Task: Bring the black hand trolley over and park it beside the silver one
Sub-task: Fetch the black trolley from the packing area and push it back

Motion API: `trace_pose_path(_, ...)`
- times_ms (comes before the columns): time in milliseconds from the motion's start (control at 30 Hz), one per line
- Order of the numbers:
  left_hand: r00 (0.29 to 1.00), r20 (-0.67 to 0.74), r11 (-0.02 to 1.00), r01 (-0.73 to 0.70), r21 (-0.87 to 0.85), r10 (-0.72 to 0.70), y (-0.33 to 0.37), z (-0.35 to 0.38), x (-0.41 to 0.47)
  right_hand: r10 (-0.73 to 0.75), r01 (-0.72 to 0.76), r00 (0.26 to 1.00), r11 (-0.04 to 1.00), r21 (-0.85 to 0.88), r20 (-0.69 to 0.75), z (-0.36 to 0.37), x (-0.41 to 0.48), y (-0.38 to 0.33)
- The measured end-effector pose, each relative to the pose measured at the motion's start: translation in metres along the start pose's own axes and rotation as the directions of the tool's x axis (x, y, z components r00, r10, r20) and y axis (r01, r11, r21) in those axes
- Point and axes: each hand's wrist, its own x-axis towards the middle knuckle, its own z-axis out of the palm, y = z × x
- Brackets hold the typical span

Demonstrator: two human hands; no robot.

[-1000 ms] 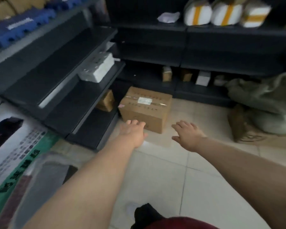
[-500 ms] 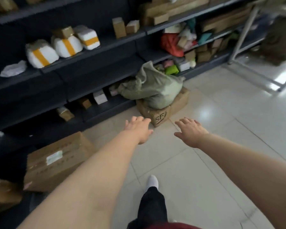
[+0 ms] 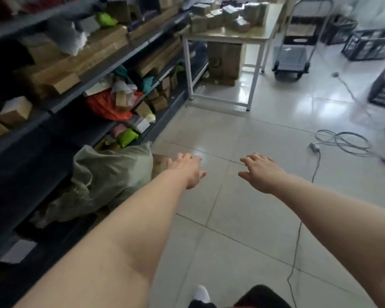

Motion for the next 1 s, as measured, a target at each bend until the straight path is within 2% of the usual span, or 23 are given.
trace_pose_path(233, 0.98, 0.033, 0.971, -0.199, 0.131, 0.196, 0.081, -0.054, 0.136, 0.244, -0.243, 0.97, 0.969, 0.036, -0.016, -0.029, 0.06, 0.111)
trace_pose_path(367, 0.961, 0.032, 0.948, -0.278, 0.157, 0.276, 0.144, -0.083, 0.22, 0.331, -0.329, 0.943, 0.943, 0.056, -0.027, -0.051, 0.108, 0.193)
trace_pose_path(633, 0.926, 0.024, 0.917, -0.375, 0.137, 0.376, 0.274, -0.156, 0.373, 0.383, -0.38, 0.924, 0.919, 0.102, -0.016, -0.118, 0.205, 0.35)
trace_pose_path(1000, 0.889, 0.014, 0.876, -0.453, 0.163, 0.457, 0.362, -0.233, 0.6, 0.426, -0.422, 0.905, 0.902, 0.093, -0.021, -0.162, 0.379, 0.497)
